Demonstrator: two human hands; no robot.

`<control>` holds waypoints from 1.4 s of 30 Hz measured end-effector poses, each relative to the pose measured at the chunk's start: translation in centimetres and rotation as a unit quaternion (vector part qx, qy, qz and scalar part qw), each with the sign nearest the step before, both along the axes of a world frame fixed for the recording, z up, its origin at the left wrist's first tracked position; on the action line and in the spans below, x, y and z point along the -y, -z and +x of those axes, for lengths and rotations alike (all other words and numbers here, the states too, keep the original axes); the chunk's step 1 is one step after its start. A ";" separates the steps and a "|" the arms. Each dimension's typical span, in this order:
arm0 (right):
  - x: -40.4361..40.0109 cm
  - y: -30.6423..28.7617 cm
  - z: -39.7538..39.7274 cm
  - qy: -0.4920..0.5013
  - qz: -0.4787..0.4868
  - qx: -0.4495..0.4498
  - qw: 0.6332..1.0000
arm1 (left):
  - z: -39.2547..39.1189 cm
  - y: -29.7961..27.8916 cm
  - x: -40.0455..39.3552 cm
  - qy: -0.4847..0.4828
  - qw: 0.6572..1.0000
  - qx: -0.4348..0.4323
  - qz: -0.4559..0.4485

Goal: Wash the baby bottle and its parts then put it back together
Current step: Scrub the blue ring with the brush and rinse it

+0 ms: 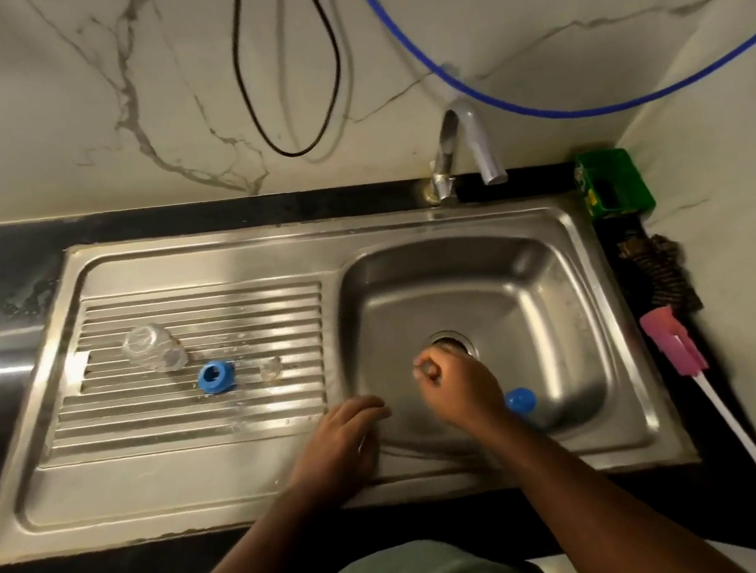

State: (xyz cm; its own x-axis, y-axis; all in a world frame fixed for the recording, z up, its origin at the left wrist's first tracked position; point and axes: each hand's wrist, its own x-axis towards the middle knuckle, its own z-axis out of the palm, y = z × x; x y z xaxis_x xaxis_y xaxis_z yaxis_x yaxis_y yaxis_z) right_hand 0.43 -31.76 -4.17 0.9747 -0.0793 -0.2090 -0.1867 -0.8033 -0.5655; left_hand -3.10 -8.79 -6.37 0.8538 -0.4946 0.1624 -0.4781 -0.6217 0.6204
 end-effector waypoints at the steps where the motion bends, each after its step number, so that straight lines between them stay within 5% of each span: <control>1: 2.3 0.7 -0.2 0.010 -0.022 -0.031 0.999 | 0.3 -0.1 1.2 0.005 1.000 -0.010 0.008; 7: 12.5 4.4 -0.8 -0.044 -0.151 -0.259 0.953 | 2.6 0.6 8.3 -0.024 0.983 -0.161 0.079; 12: 13.6 6.6 -0.1 -0.130 -0.158 -0.314 0.927 | 3.6 0.6 11.0 -0.056 0.971 -0.217 0.088; 20: 12.5 8.3 1.1 -0.108 -0.121 -0.276 0.947 | 5.5 1.3 12.0 -0.103 0.959 -0.247 0.088; 23: 11.7 7.6 2.9 -0.005 0.035 -0.257 0.966 | 6.6 1.5 12.3 -0.125 0.956 -0.256 0.074; 26: 10.5 5.0 5.9 0.143 0.231 -0.210 0.939 | 9.8 1.0 13.3 -0.169 0.956 -0.236 0.040; 29: 9.8 2.7 9.0 0.181 0.332 -0.130 0.917 | 15.8 -2.1 15.7 -0.231 0.952 -0.202 -0.010; 33: 9.1 -0.7 12.3 0.199 0.446 -0.059 0.870 | 23.9 -7.5 19.7 -0.236 0.928 -0.259 -0.126; 42: 9.3 -2.6 14.3 0.153 0.380 0.029 0.912 | 28.8 -10.1 21.7 -0.269 0.919 -0.273 -0.089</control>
